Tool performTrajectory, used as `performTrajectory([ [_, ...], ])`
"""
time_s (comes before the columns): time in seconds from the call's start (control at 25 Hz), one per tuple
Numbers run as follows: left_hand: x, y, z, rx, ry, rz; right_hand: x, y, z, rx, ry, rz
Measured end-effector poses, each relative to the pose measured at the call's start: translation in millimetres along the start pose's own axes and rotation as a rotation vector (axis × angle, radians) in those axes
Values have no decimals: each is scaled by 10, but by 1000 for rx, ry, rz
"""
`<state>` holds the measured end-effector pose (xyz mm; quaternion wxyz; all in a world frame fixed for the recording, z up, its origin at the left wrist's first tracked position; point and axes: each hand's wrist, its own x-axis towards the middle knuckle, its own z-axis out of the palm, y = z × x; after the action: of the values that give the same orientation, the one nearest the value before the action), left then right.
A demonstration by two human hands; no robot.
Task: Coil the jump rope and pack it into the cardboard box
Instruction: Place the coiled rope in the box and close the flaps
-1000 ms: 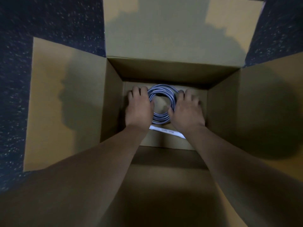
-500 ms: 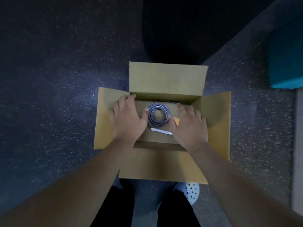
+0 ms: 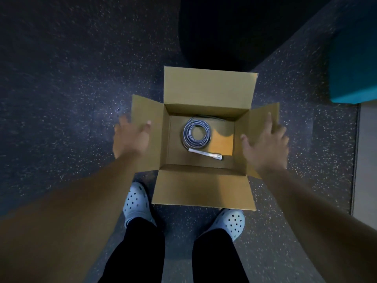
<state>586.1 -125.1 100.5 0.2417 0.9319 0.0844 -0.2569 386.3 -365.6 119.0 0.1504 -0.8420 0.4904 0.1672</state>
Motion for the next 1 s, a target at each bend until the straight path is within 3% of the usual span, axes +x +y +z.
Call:
performTrajectory([
  [0.12, -332, 111, 261, 86, -118, 398, -203, -317, 176, 121, -33, -231],
  [0.28, -188, 151, 716, 547, -358, 713, -17, -333, 691, -135, -177, -380],
  [0.44, 288, -104, 1119, 1004, -282, 960, 350, -124, 1261, -444, -165, -591],
  [0.6, 466, -372, 1404, 1243, -150, 963, 551, 141, 1617, -620, -160, -616],
  [0.84, 114, -217, 1152, 889, -221, 998, 345, -56, 1270, -412, -129, -648],
  [1.0, -300, -56, 767, 783, -606, 924, 453, -313, 781, -287, -43, -654],
])
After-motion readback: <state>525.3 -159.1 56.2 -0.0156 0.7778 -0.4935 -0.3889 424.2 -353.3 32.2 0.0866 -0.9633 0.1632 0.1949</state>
